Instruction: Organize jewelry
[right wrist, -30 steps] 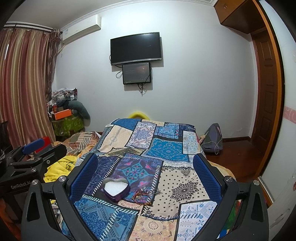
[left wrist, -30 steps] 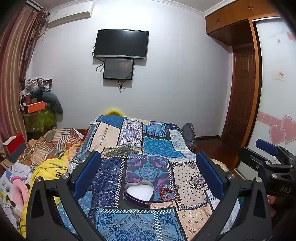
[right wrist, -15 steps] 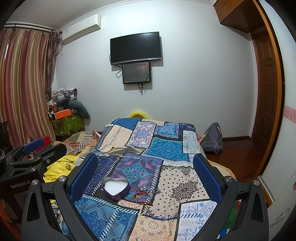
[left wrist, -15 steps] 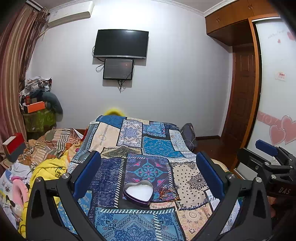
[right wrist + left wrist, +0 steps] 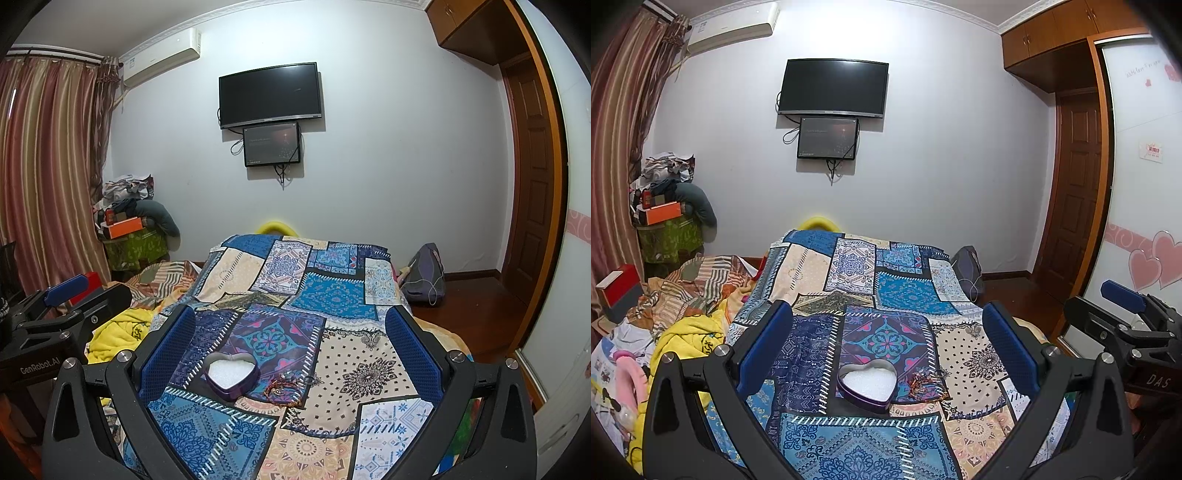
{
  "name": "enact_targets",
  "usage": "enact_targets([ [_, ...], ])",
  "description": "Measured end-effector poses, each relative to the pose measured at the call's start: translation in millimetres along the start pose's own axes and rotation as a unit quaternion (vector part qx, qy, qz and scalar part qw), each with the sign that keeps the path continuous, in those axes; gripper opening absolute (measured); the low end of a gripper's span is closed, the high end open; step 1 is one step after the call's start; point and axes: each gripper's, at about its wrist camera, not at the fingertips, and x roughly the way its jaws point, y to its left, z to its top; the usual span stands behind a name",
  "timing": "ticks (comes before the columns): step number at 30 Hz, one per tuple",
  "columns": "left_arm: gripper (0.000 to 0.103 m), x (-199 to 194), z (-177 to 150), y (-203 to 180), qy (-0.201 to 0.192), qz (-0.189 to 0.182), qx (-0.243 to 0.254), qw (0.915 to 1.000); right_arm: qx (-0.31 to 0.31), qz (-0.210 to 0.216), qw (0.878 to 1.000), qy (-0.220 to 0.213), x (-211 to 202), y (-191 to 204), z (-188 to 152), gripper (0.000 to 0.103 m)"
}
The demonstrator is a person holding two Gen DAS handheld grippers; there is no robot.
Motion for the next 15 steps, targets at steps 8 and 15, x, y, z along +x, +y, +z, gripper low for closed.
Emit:
enact_targets([
  [8,0.103,2,0,1,0.004,0.002,-0.002,1.0,0.003,-0.001,1.0,0.005,4,-1,-1,0.102],
  [15,0.103,11,-3,4,0.013,0.007,-0.005,0.9999,0.008,-0.003,1.0,0.019,14,-4,-7,0.102],
])
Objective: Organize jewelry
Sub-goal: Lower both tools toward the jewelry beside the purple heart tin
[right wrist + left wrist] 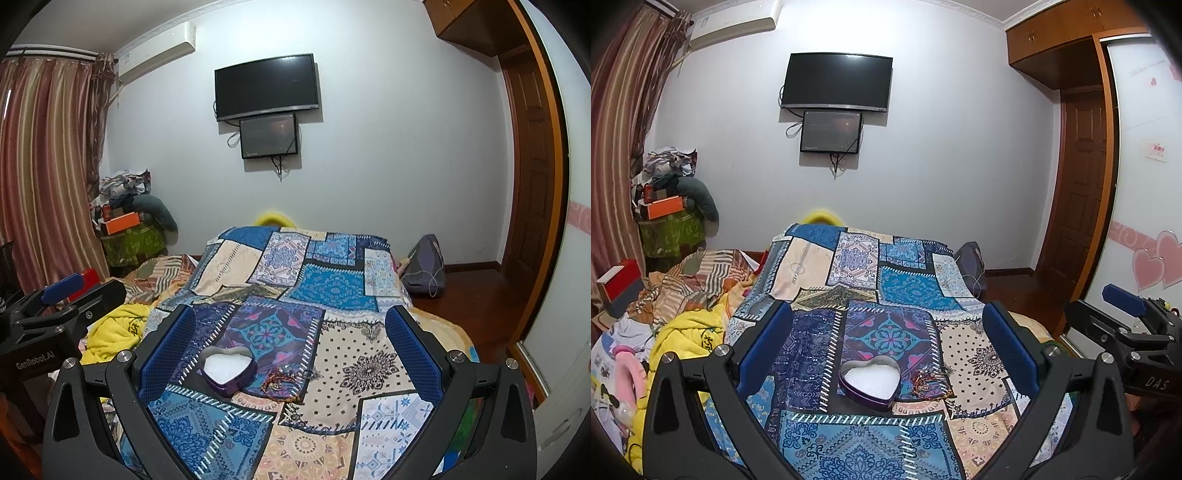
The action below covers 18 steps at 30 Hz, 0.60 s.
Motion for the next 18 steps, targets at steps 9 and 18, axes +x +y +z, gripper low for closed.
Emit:
enact_targets([
  [9,0.103,44,-22,7,0.064,0.006,-0.002,0.9979,0.003,-0.029,0.998,0.063,43,-21,-30,0.102],
  [18,0.103,112,-74,9,0.169,0.019,0.016,0.9853,0.0,-0.042,0.986,0.161,89,-42,-73,0.101],
])
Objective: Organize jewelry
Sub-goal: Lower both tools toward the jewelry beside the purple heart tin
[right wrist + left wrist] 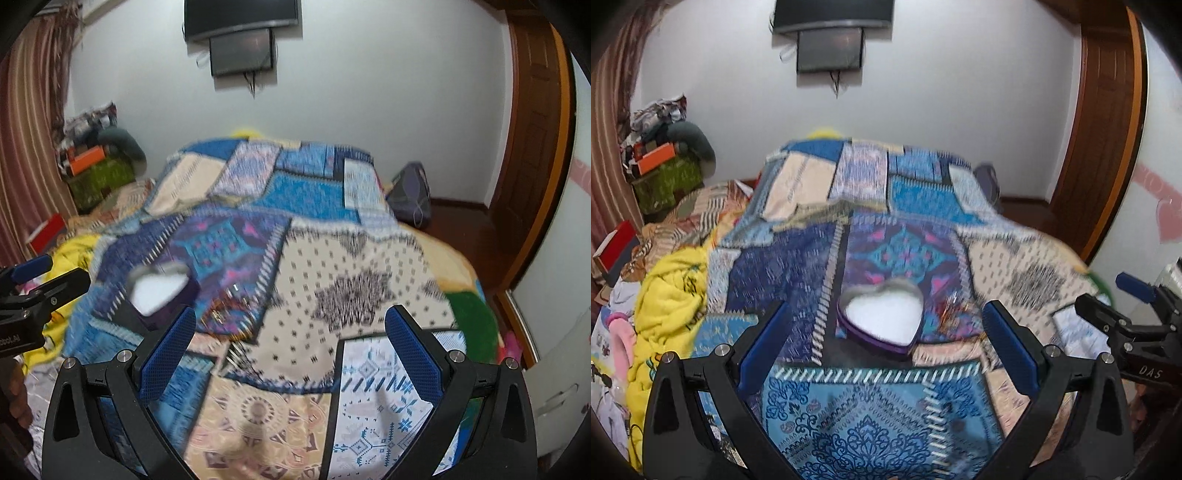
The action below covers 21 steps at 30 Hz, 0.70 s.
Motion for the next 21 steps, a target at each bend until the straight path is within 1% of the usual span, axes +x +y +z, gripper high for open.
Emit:
enact_targets([
  [2,0.102,13,-8,-1,0.023,-0.004,0.006,0.9997,-0.002,0.005,1.0,0.02,10,-3,-5,0.094],
  [5,0.096,31,-19,-4,0.061,-0.02,0.008,0.9979,-0.002,0.022,0.999,0.043,24,-7,-11,0.085],
  [6,0.093,39,-23,-5,0.074,-0.029,0.007,0.9968,0.001,0.029,0.998,0.048,30,-7,-12,0.083],
  [8,0.089,48,-29,-6,0.091,-0.045,0.004,0.9948,0.008,0.053,0.997,0.063,41,-10,-14,0.072],
  [10,0.084,58,-34,-8,0.11,-0.069,-0.004,0.9915,0.014,0.075,0.994,0.076,53,-12,-13,0.066],
  [12,0.075,68,-37,-11,0.127,-0.09,-0.011,0.9878,0.019,0.094,0.992,0.085,63,-12,-12,0.061],
  [13,0.072,72,-40,-12,0.134,-0.1,-0.013,0.9858,0.02,0.104,0.99,0.09,68,-12,-11,0.058],
  [15,0.061,80,-43,-17,0.147,-0.115,-0.015,0.9822,0.021,0.117,0.988,0.098,77,-11,-10,0.052],
  [17,0.054,88,-45,-23,0.158,-0.125,-0.016,0.9795,0.018,0.13,0.985,0.109,86,-9,-9,0.043],
  [20,0.045,99,-46,-28,0.168,-0.131,-0.017,0.9768,0.012,0.149,0.98,0.13,103,-4,-10,0.034],
  [21,0.043,101,-46,-27,0.17,-0.133,-0.018,0.9763,0.011,0.153,0.979,0.134,107,-2,-10,0.033],
])
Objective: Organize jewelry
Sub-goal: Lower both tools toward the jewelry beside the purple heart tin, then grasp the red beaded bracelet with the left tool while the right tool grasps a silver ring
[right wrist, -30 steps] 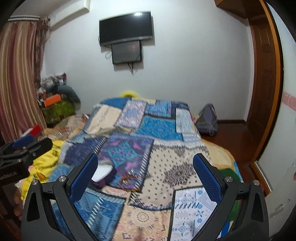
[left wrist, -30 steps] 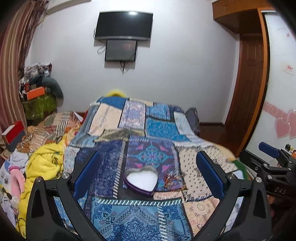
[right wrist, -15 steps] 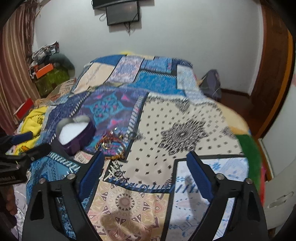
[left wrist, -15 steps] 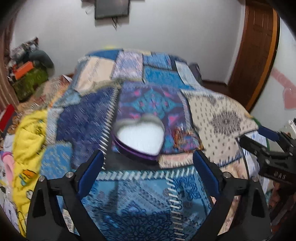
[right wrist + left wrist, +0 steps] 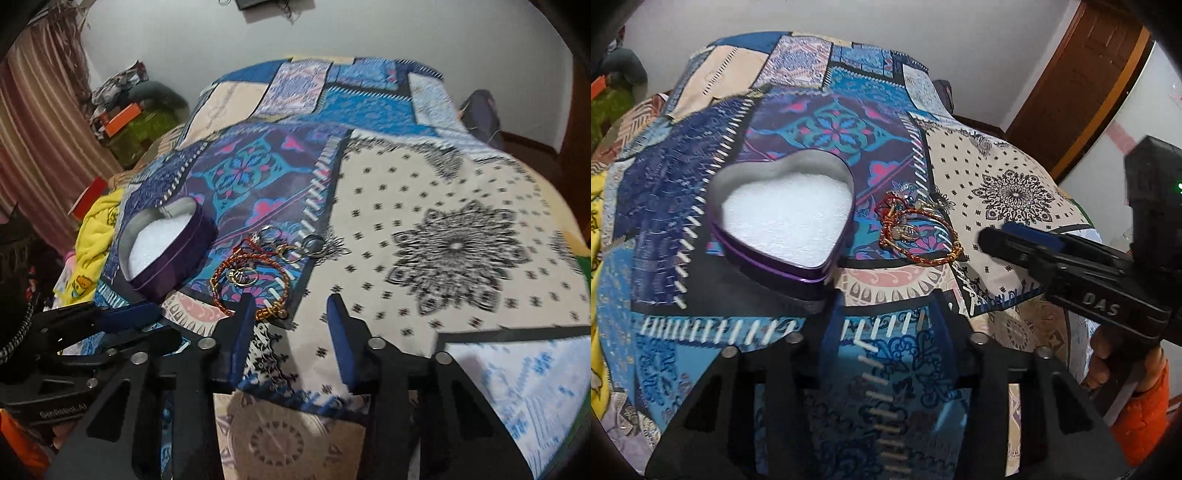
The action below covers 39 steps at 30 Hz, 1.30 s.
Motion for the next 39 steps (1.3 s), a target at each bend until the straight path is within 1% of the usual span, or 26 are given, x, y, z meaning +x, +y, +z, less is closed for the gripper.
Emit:
enact_targets([
  [3,0.042,7,3,0,0.001,-0.004,-0.003,1.0,-0.007,0.011,1.0,0.016,13,1,0,0.026],
  [5,0.042,9,5,1,0.0,-0.004,-0.002,1.0,-0.012,0.016,1.0,0.024,20,4,-1,0.019],
  [8,0.042,13,7,0,0.0,-0.001,0.0,1.0,-0.012,0.023,0.999,0.018,24,2,-4,0.014],
  [11,0.042,17,9,-1,-0.001,0.003,0.001,1.0,-0.019,0.021,1.0,0.009,24,3,-4,0.012],
  [12,0.042,18,10,-1,-0.001,0.003,0.001,1.0,-0.023,0.017,1.0,0.004,21,5,-5,0.009],
  [13,0.042,19,11,-1,-0.001,0.003,0.001,1.0,-0.023,0.016,1.0,0.0,19,5,-5,0.004],
  [15,0.042,21,12,-3,-0.002,0.004,0.002,1.0,-0.017,0.017,1.0,-0.009,16,2,-3,0.003],
  [16,0.042,22,13,-4,-0.002,0.007,0.004,1.0,-0.014,0.017,1.0,-0.016,12,-1,-3,0.001],
  [19,0.042,24,14,-6,0.0,0.013,0.009,0.9999,-0.002,0.014,0.999,-0.033,2,-8,1,0.001],
  [23,0.042,25,15,-8,0.001,0.018,0.009,0.9998,0.0,0.005,0.999,-0.045,-9,-13,1,0.002],
  [25,0.042,26,15,-9,0.0,0.021,0.01,0.9997,-0.004,0.009,1.0,-0.028,-9,-13,1,0.002],
  [27,0.042,28,16,-9,-0.001,0.024,0.009,0.9997,0.014,0.026,0.999,-0.022,-10,-18,0,0.002],
  [29,0.042,30,19,-9,-0.005,0.026,-0.001,0.9997,0.02,0.025,0.999,-0.014,-10,-18,-1,0.003],
  [33,0.033,37,25,-11,-0.006,0.045,-0.008,0.9989,0.019,0.01,1.0,-0.008,-9,-17,-4,0.007],
  [35,0.031,39,28,-11,-0.005,0.046,-0.016,0.9988,0.021,0.011,1.0,-0.007,-12,-19,-7,0.013],
  [37,0.024,43,31,-11,-0.004,0.055,-0.016,0.9983,0.025,0.006,1.0,-0.009,-13,-22,-8,0.018],
  [39,0.011,47,32,-12,-0.007,0.068,-0.013,0.9976,0.031,0.004,0.999,-0.012,-15,-25,-9,0.022],
])
